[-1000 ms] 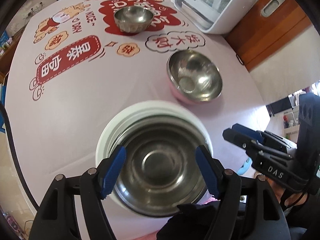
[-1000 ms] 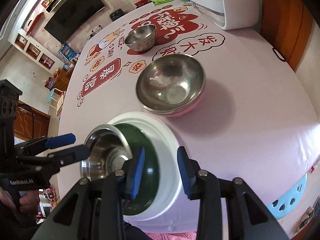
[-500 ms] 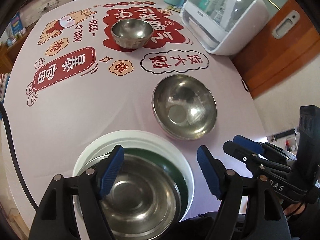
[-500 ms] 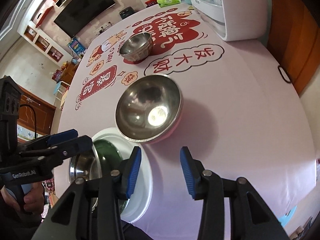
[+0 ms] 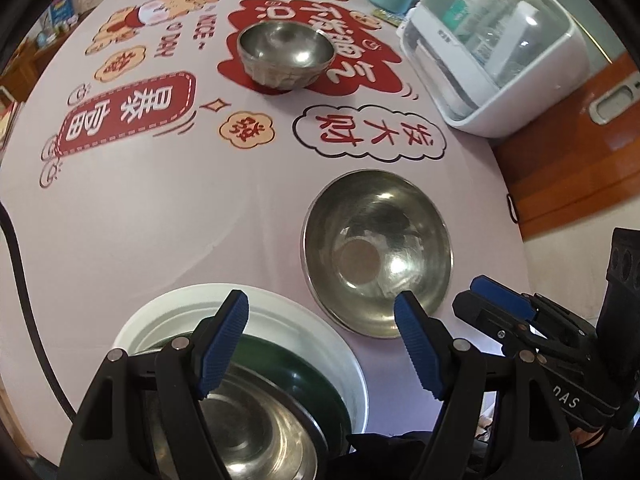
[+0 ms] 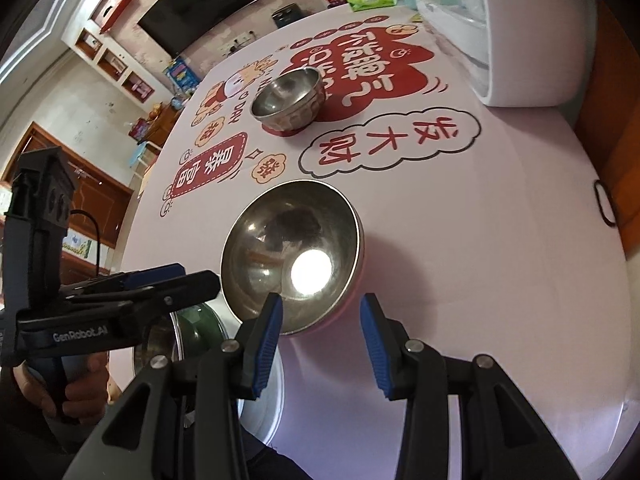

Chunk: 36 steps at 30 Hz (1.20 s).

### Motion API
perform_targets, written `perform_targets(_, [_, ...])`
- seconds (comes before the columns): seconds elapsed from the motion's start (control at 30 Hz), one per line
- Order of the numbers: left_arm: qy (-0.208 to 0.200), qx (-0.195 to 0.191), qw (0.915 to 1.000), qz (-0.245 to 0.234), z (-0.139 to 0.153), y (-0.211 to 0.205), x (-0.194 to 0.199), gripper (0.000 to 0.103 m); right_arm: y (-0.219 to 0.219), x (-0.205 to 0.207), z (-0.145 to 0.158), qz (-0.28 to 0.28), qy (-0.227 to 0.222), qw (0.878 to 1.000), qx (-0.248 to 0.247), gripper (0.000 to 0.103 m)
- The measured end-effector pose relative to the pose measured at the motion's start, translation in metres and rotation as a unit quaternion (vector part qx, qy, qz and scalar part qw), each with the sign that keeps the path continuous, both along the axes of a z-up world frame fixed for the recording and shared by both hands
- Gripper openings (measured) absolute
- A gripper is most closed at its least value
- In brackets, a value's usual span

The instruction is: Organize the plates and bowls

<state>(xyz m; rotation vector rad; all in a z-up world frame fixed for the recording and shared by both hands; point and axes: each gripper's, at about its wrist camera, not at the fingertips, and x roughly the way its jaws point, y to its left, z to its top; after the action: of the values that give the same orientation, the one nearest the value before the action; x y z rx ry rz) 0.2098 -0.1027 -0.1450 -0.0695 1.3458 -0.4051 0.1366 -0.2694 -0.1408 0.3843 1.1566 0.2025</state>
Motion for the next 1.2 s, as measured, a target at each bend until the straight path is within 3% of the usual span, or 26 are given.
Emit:
perform_targets(0.23, [0.027, -0.005, 0.9994, 0.020, -0.021, -0.003, 0.011, 0.074, 0.001, 0.012, -0.014, 0.028, 0.017, 0.999, 0.006, 0.041])
perform_targets(0.53, [0.037, 0.006, 0.9990, 0.026, -0.034, -0.013, 0.021, 0.074, -0.012, 0.017, -0.022, 0.024, 0.027, 0.999, 0.008, 0.041])
perform_targets(0.83, [0.009, -0.001, 0.9995, 0.031, -0.009, 0.005, 0.006, 0.074, -0.004, 0.003, -0.008, 0.030, 0.002, 0.999, 0.015, 0.040])
perform_targets(1.2, [-0.014, -0.021, 0.9976, 0.065, 0.014, 0.060, -0.038, 0.074, 0.034, -0.029, 0.020, 0.063, -0.034, 0.997, 0.021, 0.040])
